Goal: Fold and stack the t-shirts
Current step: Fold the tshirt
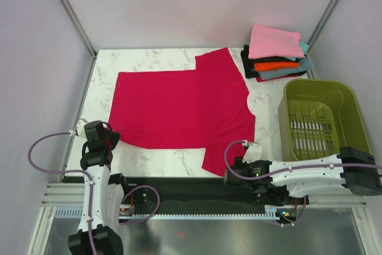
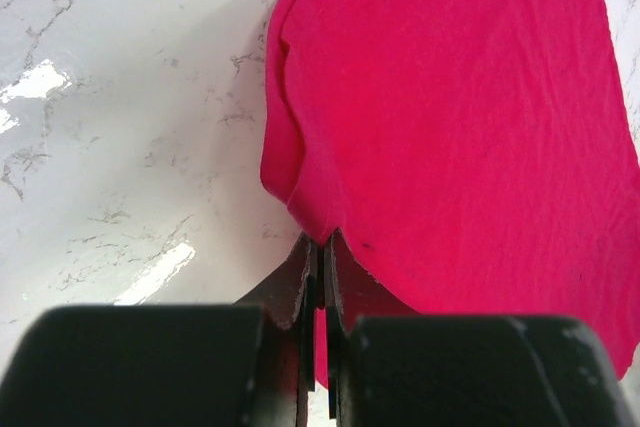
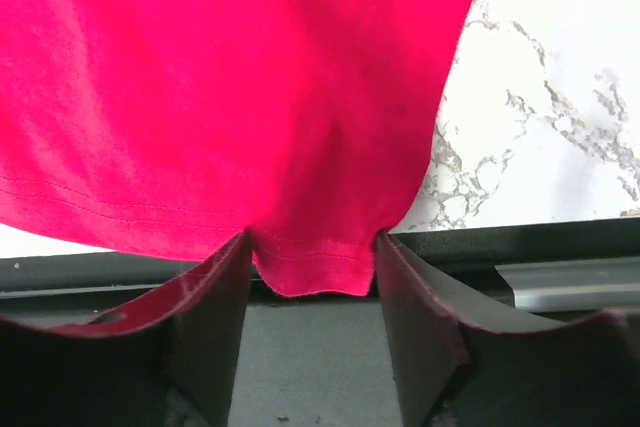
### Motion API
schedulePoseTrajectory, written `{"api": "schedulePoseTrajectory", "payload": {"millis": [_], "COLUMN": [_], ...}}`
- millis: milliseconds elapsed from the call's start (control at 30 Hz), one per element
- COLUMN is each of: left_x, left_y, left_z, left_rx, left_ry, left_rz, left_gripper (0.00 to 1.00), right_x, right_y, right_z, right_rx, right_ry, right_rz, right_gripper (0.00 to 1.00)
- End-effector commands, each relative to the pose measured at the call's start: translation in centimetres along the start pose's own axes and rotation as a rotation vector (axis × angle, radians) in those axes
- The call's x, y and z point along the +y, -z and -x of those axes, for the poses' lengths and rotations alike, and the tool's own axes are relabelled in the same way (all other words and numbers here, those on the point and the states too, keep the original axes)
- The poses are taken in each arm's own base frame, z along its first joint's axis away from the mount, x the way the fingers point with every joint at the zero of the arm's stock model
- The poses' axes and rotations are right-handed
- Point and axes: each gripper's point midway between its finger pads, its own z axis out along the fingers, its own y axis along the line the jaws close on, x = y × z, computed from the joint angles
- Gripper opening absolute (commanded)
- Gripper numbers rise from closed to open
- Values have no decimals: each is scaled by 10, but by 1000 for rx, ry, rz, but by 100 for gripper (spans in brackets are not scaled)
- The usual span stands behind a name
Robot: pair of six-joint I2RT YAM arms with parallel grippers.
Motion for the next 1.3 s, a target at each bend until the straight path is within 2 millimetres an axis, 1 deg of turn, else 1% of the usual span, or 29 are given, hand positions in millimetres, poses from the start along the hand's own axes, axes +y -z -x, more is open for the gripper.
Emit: {"api": "schedulePoseTrajectory", "payload": {"millis": [0,33,100,133,200,233,267,300,367,400,433,467,500,567,600,700,733,767,800,833,867,900,967,1000,1033,1100,1133,1167,1267], "left_x": [-8,-8,-8,-8,-8,-9,-10,-13,-18,-20,-25,-28,-34,-44,-52,-57,-59,-60,-64,-64,-64,-67,-67,-69,-68,-74,-75,-76,-74], "left_y": [0,0,0,1,1,2,2,5,9,11,14,17,21,29,35,43,45,45,47,43,42,42,35,33,27,22,19,10,-7], "left_z": [6,6,7,6,7,8,8,10,12,10,13,13,16,18,23,32,33,34,36,34,32,33,30,30,27,29,29,28,25], "left_rx": [-22,-23,-25,-24,-25,-25,-24,-18,-12,0,1,6,9,22,17,7,7,10,11,34,48,56,88,97,118,132,142,170,225], "left_ry": [-1,0,0,0,-2,-5,-11,-20,-38,-40,-43,-59,-71,-114,-128,-191,-210,-247,-266,-280,-299,-304,-312,-322,-343,-357,-365,-368,-380], "left_rz": [-35,-36,-36,-35,-34,-36,-37,-47,-61,-68,-81,-93,-111,-155,-177,-182,-186,-191,-205,-195,-196,-203,-190,-190,-185,-196,-193,-175,-135], "left_gripper": [5,5,5,5,5,5,5,5,4,4,4,4,4,4,4,4,4,4,4,4,4,4,4,4,4,4,4,4,5], "right_x": [1,2,2,2,3,3,4,10,12,23,22,25,35,37,44,50,57,58,57,63,65,62,69,69,72,73,75,77,75], "right_y": [-2,-1,-1,-1,0,1,4,10,19,31,37,43,55,63,70,71,71,71,70,71,70,67,62,64,60,61,57,57,44], "right_z": [2,1,1,2,3,7,10,16,34,46,55,70,85,105,116,150,158,166,180,190,198,209,223,239,244,265,269,277,300], "right_rx": [-15,-12,-10,-13,-19,-33,-43,-55,-115,-145,-173,-235,-264,-319,-335,-384,-393,-405,-415,-430,-437,-438,-446,-466,-456,-482,-471,-477,-473], "right_ry": [-8,-8,-5,-7,-16,-21,-26,-41,-42,-60,-47,-47,-73,-50,-56,-50,-63,-11,-34,-45,-4,-15,-13,-14,-5,-6,1,-5,-22], "right_rz": [2,6,14,18,32,32,44,61,64,93,83,90,112,99,113,88,104,96,85,99,90,75,76,71,67,62,63,66,59], "right_gripper": [57,51,44,30,17,5,0,0,0,0,0,0,0,0,0,0,0,0,0,0,0,0,0,0,0,0,0,0,0]}}
